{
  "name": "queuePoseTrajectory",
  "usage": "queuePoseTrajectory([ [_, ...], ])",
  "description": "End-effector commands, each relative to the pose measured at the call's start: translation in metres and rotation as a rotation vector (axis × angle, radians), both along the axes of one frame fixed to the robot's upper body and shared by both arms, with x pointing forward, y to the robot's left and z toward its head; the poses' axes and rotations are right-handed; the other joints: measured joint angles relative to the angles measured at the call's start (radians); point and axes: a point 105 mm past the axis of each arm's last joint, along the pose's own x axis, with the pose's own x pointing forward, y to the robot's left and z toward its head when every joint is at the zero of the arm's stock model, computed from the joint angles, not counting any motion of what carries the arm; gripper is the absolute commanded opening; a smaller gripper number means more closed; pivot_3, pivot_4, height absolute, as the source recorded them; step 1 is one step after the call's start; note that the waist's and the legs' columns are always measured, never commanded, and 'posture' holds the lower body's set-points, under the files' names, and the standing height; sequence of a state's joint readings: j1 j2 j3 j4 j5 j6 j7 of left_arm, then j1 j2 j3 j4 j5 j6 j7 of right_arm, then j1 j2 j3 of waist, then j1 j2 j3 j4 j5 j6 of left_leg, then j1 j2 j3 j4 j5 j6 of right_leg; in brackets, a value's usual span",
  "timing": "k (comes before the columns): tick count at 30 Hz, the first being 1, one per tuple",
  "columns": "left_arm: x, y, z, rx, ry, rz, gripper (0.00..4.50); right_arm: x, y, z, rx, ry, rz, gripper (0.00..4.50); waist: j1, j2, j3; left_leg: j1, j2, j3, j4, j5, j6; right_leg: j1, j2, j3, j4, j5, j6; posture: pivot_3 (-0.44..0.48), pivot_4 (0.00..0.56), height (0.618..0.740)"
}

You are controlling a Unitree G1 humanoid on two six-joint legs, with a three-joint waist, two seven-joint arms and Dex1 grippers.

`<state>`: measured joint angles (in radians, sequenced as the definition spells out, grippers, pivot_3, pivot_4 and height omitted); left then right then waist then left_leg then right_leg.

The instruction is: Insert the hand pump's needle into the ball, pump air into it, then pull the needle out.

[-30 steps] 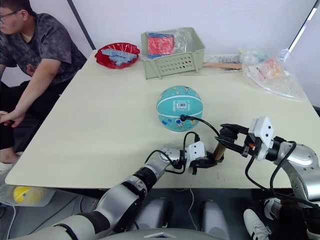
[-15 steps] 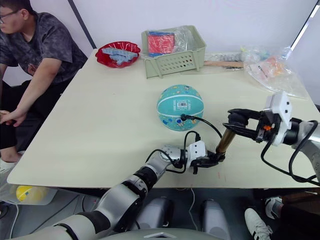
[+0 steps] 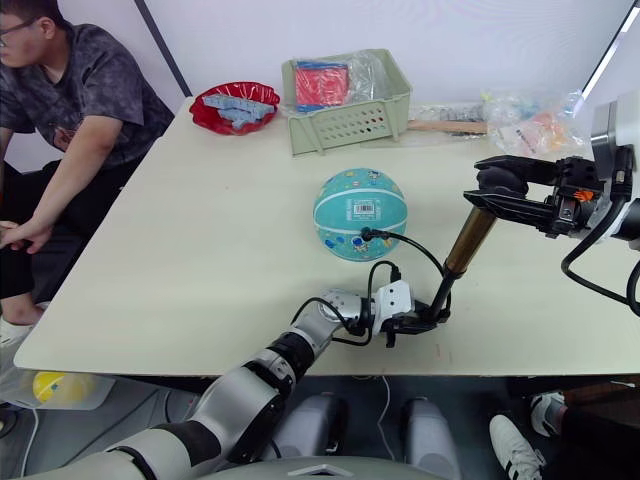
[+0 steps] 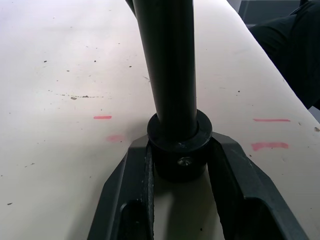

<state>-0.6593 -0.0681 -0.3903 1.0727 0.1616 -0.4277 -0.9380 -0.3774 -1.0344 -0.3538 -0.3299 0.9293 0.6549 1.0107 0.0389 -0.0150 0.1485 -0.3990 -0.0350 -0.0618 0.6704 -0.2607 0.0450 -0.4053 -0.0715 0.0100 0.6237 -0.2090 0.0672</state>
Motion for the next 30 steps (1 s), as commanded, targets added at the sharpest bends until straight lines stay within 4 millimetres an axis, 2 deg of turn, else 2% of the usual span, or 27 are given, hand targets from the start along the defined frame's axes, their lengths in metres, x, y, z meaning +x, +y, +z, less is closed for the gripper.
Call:
queuePoseTrajectory([
  [1,-0.017,0.018,-0.038,0.142,0.094,-0.016,1.09,-0.004,-0.008,0.024,-0.034,-0.148,-0.065,1.63,0.0,0.0,0.0,0.0,0.0,0.0,0.0,0.0,0.0,0.0,0.0,0.0,0.0,0.0,0.0,0.0,0.15,0.738],
  [4,-0.016,0.018,-0.037,0.143,0.091,-0.017,1.09,-0.002,-0.003,-0.013,-0.085,-0.06,-0.055,1.63,0.001,-0.002,-0.001,0.0,0.0,-0.001,0.0,0.0,0.0,0.0,0.0,-0.001,0.0,0.0,0.0,0.0,0.15,0.738],
  [10,-0.015,0.019,-0.037,0.145,0.088,-0.016,1.09,-0.001,0.004,-0.046,-0.057,0.003,-0.049,1.63,-0.003,-0.011,-0.008,0.003,0.001,-0.001,0.0,0.0,0.0,0.002,0.001,0.0,0.0,0.0,0.0,0.0,0.15,0.738],
  [12,-0.015,0.019,-0.037,0.145,0.087,-0.016,1.09,-0.001,0.005,-0.064,-0.065,0.036,-0.051,1.63,-0.004,-0.012,-0.008,0.004,0.003,0.0,0.0,0.0,0.0,0.003,0.0,0.0,0.0,0.0,0.0,0.0,0.15,0.738],
  [15,-0.016,0.018,-0.037,0.144,0.088,-0.017,1.09,-0.002,0.008,-0.079,-0.066,0.061,-0.052,1.63,-0.003,-0.013,-0.009,0.004,0.004,-0.001,0.0,0.0,0.0,0.003,0.001,-0.001,0.0,-0.002,-0.003,0.0,0.15,0.738],
  [21,-0.016,0.018,-0.036,0.14,0.09,-0.014,1.09,0.001,0.008,-0.136,-0.103,0.112,-0.11,1.63,-0.002,-0.015,-0.011,0.004,0.003,0.0,0.0,0.0,0.0,0.003,0.002,-0.001,0.0,0.0,0.0,0.0,0.15,0.738],
  [26,-0.015,0.018,-0.036,0.14,0.09,-0.012,1.09,-0.001,0.006,-0.161,-0.123,0.123,-0.135,1.63,-0.003,-0.014,-0.012,0.005,0.003,0.0,0.0,0.0,0.0,0.003,0.003,0.0,0.0,0.0,0.0,0.0,0.15,0.738],
  [30,-0.015,0.019,-0.036,0.142,0.091,-0.011,1.09,-0.001,0.007,-0.161,-0.114,0.107,-0.138,1.63,-0.002,-0.012,-0.013,0.005,0.003,0.0,0.0,0.0,0.0,0.003,0.003,-0.001,0.0,0.0,0.0,0.0,0.15,0.738],
])
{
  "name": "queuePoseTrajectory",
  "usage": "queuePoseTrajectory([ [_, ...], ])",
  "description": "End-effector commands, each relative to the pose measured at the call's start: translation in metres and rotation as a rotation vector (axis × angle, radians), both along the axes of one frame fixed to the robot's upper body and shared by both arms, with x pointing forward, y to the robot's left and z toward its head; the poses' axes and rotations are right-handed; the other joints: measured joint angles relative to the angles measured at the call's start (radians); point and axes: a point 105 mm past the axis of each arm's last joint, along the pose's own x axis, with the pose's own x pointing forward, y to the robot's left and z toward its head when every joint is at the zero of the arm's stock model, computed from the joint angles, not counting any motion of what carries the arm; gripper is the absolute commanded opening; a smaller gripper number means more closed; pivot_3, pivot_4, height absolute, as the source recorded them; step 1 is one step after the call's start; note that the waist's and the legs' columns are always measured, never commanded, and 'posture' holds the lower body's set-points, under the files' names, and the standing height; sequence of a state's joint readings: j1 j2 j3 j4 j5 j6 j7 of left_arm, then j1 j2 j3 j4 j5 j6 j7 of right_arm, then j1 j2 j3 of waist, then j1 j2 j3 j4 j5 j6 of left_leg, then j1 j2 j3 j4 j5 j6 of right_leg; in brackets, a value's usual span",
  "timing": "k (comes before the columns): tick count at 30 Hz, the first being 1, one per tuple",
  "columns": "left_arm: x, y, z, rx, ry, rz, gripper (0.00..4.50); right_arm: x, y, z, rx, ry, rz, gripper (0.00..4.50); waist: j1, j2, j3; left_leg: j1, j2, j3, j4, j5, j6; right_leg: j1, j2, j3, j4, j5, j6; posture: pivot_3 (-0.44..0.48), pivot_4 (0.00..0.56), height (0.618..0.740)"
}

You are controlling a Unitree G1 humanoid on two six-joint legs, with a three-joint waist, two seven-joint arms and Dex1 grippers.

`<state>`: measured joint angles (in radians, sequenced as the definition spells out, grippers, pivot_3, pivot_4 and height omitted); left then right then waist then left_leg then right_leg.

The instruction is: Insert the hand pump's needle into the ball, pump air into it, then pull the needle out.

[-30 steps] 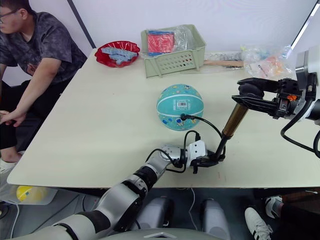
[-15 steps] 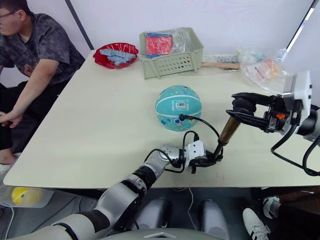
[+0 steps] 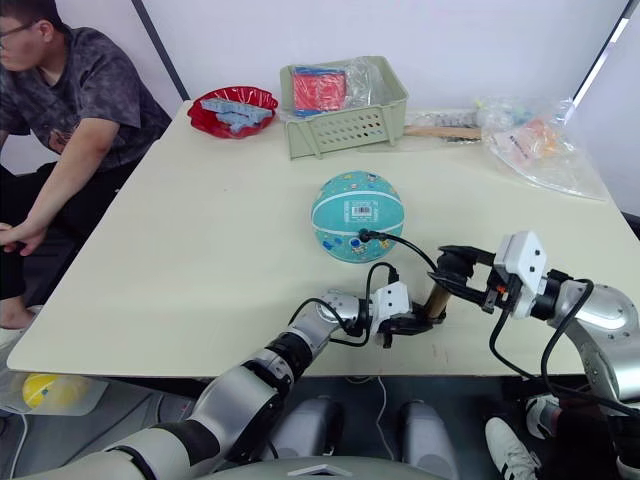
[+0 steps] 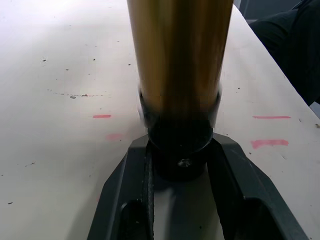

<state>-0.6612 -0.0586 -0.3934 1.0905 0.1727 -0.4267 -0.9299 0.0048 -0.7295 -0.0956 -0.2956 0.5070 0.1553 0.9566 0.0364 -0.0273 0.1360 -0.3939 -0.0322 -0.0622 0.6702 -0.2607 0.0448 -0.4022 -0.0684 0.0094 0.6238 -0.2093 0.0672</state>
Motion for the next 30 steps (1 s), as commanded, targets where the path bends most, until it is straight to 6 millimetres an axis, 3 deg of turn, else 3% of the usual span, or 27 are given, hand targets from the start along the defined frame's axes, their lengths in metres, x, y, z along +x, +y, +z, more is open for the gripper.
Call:
queuePoseTrajectory([
  [1,-0.016,0.015,-0.031,0.116,0.087,-0.02,1.09,0.003,-0.012,-0.02,-0.062,0.061,-0.061,1.63,0.0,0.0,0.0,0.0,0.0,0.0,0.0,0.0,0.0,0.0,0.0,0.0,0.0,0.0,0.0,0.0,0.15,0.738],
  [7,-0.016,0.015,-0.031,0.123,0.09,-0.026,1.09,0.009,-0.01,0.019,0.006,-0.049,-0.052,1.63,0.0,0.002,0.001,0.0,0.0,0.0,0.0,0.0,0.0,0.0,0.0,0.0,0.0,0.0,0.0,0.0,0.15,0.738],
  [12,-0.019,0.016,-0.035,0.128,0.092,-0.025,1.09,0.01,-0.017,0.081,0.076,-0.125,-0.027,1.63,0.001,0.008,0.007,-0.003,-0.002,0.0,0.0,0.0,0.0,-0.002,-0.001,0.0,0.0,0.0,0.0,0.0,0.15,0.738],
  [15,-0.018,0.015,-0.033,0.125,0.09,-0.029,1.09,0.007,-0.025,0.11,0.08,-0.157,-0.011,1.63,0.001,0.015,0.012,-0.003,-0.003,0.001,0.001,0.0,0.0,-0.002,-0.002,0.001,0.0,0.0,0.0,0.0,0.15,0.738],
  [17,-0.017,0.013,-0.032,0.122,0.088,-0.032,1.09,0.004,-0.028,0.125,0.075,-0.172,-0.002,1.63,0.002,0.012,0.013,-0.003,-0.003,0.0,0.001,0.0,0.0,-0.002,-0.002,0.0,0.0,0.0,0.0,0.0,0.15,0.738],
  [26,-0.017,0.012,-0.03,0.115,0.086,-0.036,1.09,-0.007,-0.028,0.178,0.076,-0.241,0.033,1.63,0.001,0.013,0.015,-0.005,-0.003,0.001,0.001,0.0,0.0,-0.003,-0.003,0.001,0.0,0.0,0.0,0.0,0.15,0.738],
  [30,-0.017,0.013,-0.03,0.118,0.086,-0.037,1.09,-0.009,-0.028,0.185,0.055,-0.244,0.031,1.63,0.002,0.013,0.015,-0.005,-0.003,0.0,0.0,0.0,0.0,-0.003,-0.003,0.0,0.0,0.0,0.0,0.0,0.15,0.738],
])
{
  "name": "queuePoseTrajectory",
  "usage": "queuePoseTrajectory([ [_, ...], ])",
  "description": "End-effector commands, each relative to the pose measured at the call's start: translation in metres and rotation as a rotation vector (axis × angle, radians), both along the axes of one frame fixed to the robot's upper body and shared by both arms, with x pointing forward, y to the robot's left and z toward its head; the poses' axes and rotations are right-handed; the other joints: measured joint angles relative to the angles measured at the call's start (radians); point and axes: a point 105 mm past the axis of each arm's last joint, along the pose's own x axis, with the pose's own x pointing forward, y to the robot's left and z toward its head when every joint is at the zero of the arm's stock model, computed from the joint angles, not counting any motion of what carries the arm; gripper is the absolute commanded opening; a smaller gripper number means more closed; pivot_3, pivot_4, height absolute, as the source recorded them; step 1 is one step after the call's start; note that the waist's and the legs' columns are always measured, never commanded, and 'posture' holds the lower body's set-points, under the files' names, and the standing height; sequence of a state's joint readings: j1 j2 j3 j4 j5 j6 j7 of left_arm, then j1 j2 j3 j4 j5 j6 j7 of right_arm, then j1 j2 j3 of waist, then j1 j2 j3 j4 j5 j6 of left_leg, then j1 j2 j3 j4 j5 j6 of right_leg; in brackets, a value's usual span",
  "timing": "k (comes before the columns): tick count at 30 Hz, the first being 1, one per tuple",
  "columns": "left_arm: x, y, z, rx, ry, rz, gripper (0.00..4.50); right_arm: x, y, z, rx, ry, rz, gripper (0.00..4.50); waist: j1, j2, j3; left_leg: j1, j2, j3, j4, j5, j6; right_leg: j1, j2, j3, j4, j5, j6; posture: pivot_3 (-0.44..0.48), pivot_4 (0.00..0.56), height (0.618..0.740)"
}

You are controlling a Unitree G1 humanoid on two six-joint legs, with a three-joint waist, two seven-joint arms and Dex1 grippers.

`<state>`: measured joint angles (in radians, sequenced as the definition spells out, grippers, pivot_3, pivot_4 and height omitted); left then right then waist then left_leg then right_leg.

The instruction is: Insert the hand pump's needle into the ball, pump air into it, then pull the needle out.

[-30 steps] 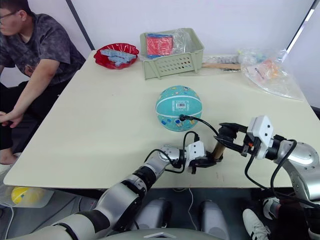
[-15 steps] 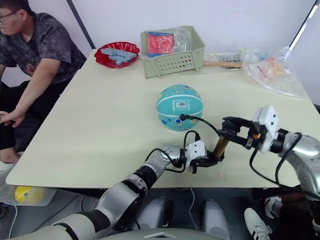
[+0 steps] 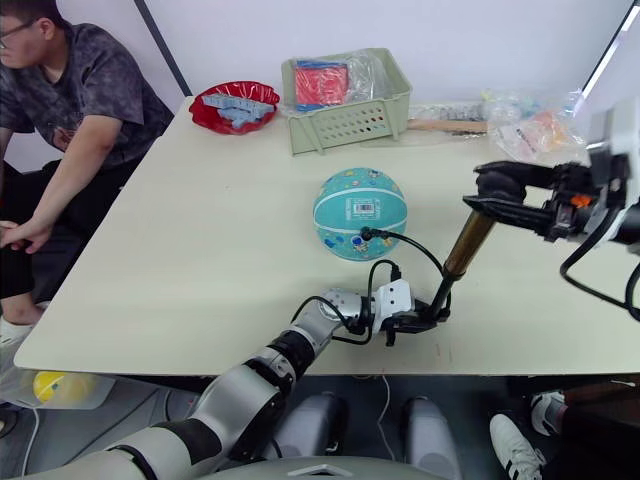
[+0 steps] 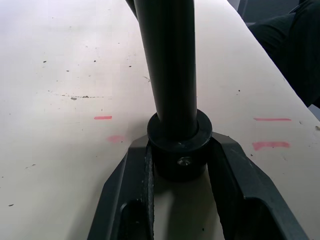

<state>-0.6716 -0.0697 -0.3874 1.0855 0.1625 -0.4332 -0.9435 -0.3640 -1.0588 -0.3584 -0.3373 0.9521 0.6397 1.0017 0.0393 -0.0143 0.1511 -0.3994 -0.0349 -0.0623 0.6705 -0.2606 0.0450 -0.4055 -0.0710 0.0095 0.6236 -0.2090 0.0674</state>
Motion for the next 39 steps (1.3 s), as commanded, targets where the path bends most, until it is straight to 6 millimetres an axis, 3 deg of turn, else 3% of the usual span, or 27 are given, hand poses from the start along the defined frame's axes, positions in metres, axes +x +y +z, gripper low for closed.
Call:
queuePoseTrajectory([
  [1,-0.017,0.018,-0.037,0.144,0.092,-0.022,1.09,-0.009,-0.009,0.045,0.034,-0.196,-0.05,1.63,-0.001,0.0,0.0,0.0,0.0,0.0,0.0,0.0,0.0,0.0,0.0,0.0,0.0,0.0,0.0,0.0,0.15,0.738],
  [7,-0.018,0.018,-0.037,0.145,0.091,-0.025,1.09,-0.006,-0.006,0.023,0.003,-0.127,-0.049,1.63,0.0,0.0,0.0,-0.002,0.0,0.001,0.0,0.0,0.0,-0.002,-0.001,0.001,0.0,0.0,0.0,0.0,0.15,0.738],
  [13,-0.019,0.019,-0.038,0.145,0.089,-0.027,1.09,0.001,-0.006,-0.035,-0.083,-0.027,-0.078,1.63,-0.001,-0.004,-0.003,0.0,0.0,0.001,0.0,0.0,0.0,0.0,0.0,0.001,0.0,0.0,0.0,0.0,0.15,0.738],
  [19,-0.019,0.019,-0.038,0.142,0.092,-0.022,1.09,0.001,-0.004,-0.081,-0.093,0.049,-0.081,1.63,-0.009,-0.019,-0.014,0.007,0.004,0.0,0.0,0.0,0.0,0.005,0.0,0.0,0.0,-0.004,-0.001,0.0,0.15,0.738],
  [22,-0.019,0.019,-0.038,0.141,0.093,-0.019,1.09,0.0,-0.003,-0.101,-0.094,0.079,-0.084,1.63,-0.021,-0.027,-0.021,0.018,0.006,-0.001,-0.004,-0.001,-0.002,0.015,0.0,0.0,-0.001,-0.006,-0.001,0.0,0.15,0.738],
  [39,-0.018,0.019,-0.037,0.135,0.089,-0.015,1.09,0.0,0.01,-0.153,-0.099,0.167,-0.075,1.63,-0.018,-0.016,-0.019,0.016,0.005,-0.004,-0.005,-0.003,-0.003,0.017,-0.002,-0.004,-0.006,-0.007,-0.002,0.0,0.15,0.738],
])
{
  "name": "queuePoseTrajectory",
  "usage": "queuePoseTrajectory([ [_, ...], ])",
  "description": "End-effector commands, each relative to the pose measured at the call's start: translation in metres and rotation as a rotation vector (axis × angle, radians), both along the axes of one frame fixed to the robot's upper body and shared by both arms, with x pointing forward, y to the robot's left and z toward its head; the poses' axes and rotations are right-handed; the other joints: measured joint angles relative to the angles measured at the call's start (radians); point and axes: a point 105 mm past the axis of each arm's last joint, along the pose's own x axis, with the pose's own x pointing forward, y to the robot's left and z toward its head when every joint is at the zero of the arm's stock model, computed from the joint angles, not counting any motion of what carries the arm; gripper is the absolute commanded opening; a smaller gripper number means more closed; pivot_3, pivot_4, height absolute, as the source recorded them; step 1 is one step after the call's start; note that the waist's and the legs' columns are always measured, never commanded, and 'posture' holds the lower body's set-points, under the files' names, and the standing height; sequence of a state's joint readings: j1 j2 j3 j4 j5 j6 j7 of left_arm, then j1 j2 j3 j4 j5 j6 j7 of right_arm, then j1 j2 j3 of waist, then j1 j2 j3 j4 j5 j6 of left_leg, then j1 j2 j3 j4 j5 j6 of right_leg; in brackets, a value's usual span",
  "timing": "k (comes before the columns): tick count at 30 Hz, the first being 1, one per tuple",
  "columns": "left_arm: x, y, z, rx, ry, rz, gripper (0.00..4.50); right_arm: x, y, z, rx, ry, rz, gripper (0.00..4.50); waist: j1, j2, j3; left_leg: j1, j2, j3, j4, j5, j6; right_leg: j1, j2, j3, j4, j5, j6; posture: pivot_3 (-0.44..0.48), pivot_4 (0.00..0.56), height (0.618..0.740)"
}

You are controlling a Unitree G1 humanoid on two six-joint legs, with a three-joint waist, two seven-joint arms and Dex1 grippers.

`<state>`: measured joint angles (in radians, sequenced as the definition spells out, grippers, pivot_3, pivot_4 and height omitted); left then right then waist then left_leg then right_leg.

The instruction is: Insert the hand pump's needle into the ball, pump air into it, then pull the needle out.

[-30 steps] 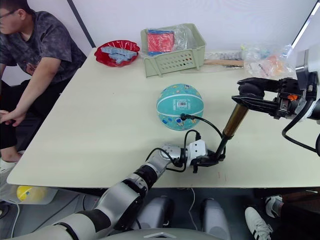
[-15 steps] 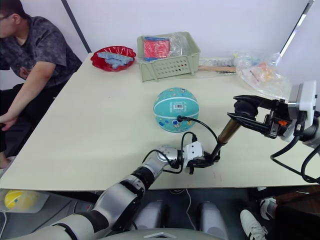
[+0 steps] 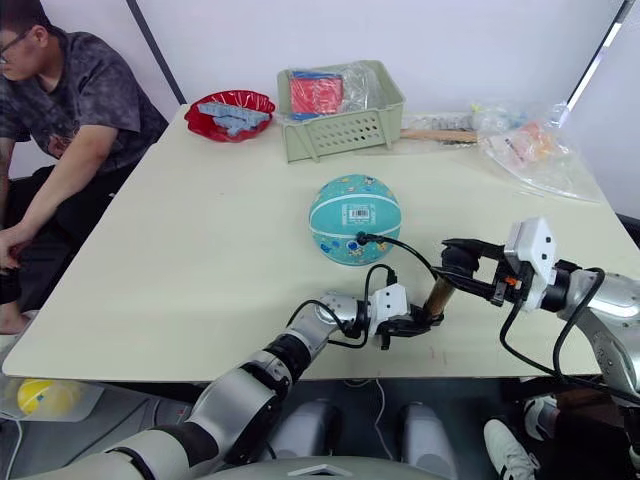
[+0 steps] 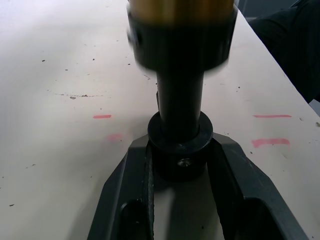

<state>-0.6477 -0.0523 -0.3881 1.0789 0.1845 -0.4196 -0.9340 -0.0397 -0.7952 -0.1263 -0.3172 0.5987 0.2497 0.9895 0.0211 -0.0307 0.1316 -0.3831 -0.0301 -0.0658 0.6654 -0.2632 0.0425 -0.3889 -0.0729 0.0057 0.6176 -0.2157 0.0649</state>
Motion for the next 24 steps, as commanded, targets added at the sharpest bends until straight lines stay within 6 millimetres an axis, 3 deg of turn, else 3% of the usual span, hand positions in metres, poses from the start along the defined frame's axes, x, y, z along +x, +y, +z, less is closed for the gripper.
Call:
queuePoseTrajectory([
  [1,-0.016,0.011,-0.027,0.098,0.077,-0.032,1.09,0.0,-0.004,-0.033,-0.073,0.091,-0.034,1.63,0.001,0.001,0.001,0.0,0.0,0.0,0.0,0.0,0.0,0.0,0.0,0.0,0.0,0.0,0.0,0.0,0.15,0.738],
  [8,-0.013,0.009,-0.021,0.066,0.087,-0.021,1.09,0.002,-0.004,-0.04,-0.084,0.08,-0.043,1.63,0.002,0.003,0.002,0.0,0.0,0.0,0.0,0.0,0.0,0.0,0.002,-0.001,0.0,0.0,0.001,0.0,0.15,0.738],
  [16,-0.009,0.002,0.0,-0.042,0.063,-0.038,4.49,0.002,-0.002,-0.038,-0.069,0.057,-0.055,1.63,-0.005,0.008,0.006,0.0,-0.001,0.0,0.0,0.0,0.0,0.0,0.002,0.0,0.0,0.0,0.001,0.0,0.15,0.738],
  [24,-0.004,0.012,0.033,-0.16,0.007,-0.077,4.5,0.006,-0.001,-0.03,-0.042,0.021,-0.096,1.63,-0.006,0.012,0.015,-0.005,0.0,0.001,0.001,0.0,0.0,-0.006,0.003,0.001,0.002,0.002,0.003,0.0,0.15,0.738],
])
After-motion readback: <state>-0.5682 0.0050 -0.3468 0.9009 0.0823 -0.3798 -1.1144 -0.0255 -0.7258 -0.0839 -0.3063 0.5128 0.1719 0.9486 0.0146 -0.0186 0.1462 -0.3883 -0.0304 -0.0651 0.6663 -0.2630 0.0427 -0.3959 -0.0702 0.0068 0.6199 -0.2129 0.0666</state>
